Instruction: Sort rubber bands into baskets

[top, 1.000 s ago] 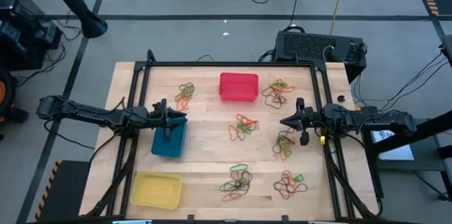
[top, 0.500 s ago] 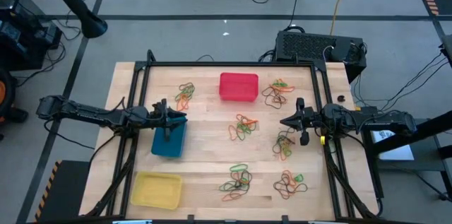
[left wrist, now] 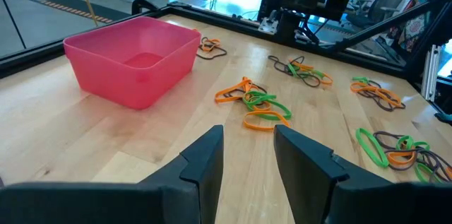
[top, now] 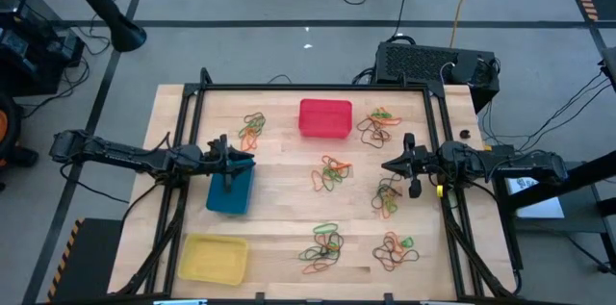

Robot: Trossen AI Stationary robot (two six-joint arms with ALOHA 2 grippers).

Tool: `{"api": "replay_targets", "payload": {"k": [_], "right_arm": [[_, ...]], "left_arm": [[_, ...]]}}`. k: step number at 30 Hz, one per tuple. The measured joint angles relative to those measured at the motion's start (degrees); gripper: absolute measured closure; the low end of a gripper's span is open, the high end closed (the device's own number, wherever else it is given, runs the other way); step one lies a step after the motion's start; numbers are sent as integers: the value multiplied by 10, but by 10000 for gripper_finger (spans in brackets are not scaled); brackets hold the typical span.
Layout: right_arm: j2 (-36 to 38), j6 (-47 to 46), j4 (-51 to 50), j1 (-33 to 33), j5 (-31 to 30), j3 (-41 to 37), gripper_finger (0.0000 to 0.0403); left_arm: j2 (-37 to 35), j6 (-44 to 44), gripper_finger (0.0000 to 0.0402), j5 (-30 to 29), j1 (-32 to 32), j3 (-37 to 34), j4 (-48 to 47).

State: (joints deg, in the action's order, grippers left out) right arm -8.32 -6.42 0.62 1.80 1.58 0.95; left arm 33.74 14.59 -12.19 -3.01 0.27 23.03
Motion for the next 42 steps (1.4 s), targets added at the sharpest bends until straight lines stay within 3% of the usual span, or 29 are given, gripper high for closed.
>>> {"api": "replay_targets", "payload": {"k": [17,21,23,27,32,39,42], "right_arm": [[0,12,16,0,0,0,403],[0,-62,55,0,3,0,403],[0,-71,54,0,3,0,403],[0,-93,54,0,3,-1,403],[0,-100,58,0,-1,-1,403],[0,-47,80,0,-3,-1,403],[-2,-27,87,0,-3,-1,403]], "left_arm": [[0,0,268,0,0,0,0],[0,-34,268,-1,0,0,1],[0,-72,268,-15,0,0,18],[0,-38,268,-19,0,0,78],[1,-92,268,-19,0,0,159],[3,-136,268,-55,1,2,212],[18,-149,268,-41,5,33,205]]}}
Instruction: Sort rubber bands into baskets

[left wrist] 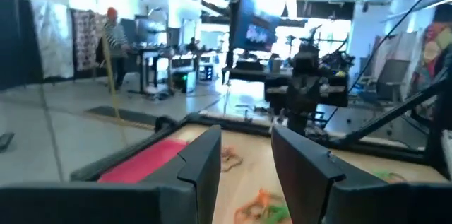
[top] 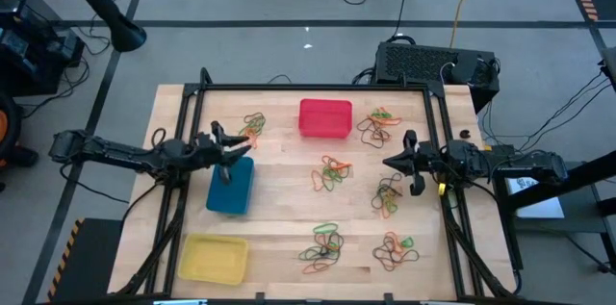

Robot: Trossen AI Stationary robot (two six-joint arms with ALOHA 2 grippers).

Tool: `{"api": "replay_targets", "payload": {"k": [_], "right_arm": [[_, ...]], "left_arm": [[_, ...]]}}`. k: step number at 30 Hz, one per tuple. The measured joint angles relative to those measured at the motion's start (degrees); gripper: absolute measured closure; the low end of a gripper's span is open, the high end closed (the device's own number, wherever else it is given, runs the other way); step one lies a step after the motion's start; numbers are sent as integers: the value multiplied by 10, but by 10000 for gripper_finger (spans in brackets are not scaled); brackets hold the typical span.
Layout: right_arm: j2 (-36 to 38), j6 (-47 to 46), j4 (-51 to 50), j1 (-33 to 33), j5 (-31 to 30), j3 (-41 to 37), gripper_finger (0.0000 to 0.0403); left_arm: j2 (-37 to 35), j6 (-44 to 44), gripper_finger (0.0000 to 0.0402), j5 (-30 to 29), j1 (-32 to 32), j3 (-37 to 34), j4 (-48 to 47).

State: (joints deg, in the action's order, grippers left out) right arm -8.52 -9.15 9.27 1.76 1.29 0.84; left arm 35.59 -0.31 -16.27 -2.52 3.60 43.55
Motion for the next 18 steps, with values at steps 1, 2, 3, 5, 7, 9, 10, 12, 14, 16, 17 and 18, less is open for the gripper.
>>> {"api": "replay_targets", "payload": {"k": [1,2,3,5,7,9,10,12,14,16,17,18], "right_arm": [[-2,5,0,0,0,0,403],[-6,10,1,0,0,0,403],[-11,12,5,0,0,0,403],[-24,13,14,0,0,0,403],[-41,13,32,0,0,0,403],[-58,11,59,0,-10,0,403],[-68,11,74,0,-19,0,403],[-85,23,83,0,-30,0,403],[-104,32,85,0,-28,0,403],[-127,39,85,0,-27,0,403],[-138,43,85,0,-27,0,403],[-151,49,85,0,-27,0,403]], "left_arm": [[12,-9,268,13,2,17,-11],[25,-20,268,26,4,36,-32],[43,-31,268,39,6,58,-54],[92,-46,268,57,9,106,-90],[154,-59,268,67,10,157,-129],[218,-73,268,71,10,212,-168],[249,-81,268,71,10,239,-186],[308,-94,268,71,10,289,-222],[365,-99,268,71,10,335,-244],[417,-113,268,73,10,377,-250],[444,-124,268,75,11,397,-251],[469,-137,268,77,11,416,-251]]}}
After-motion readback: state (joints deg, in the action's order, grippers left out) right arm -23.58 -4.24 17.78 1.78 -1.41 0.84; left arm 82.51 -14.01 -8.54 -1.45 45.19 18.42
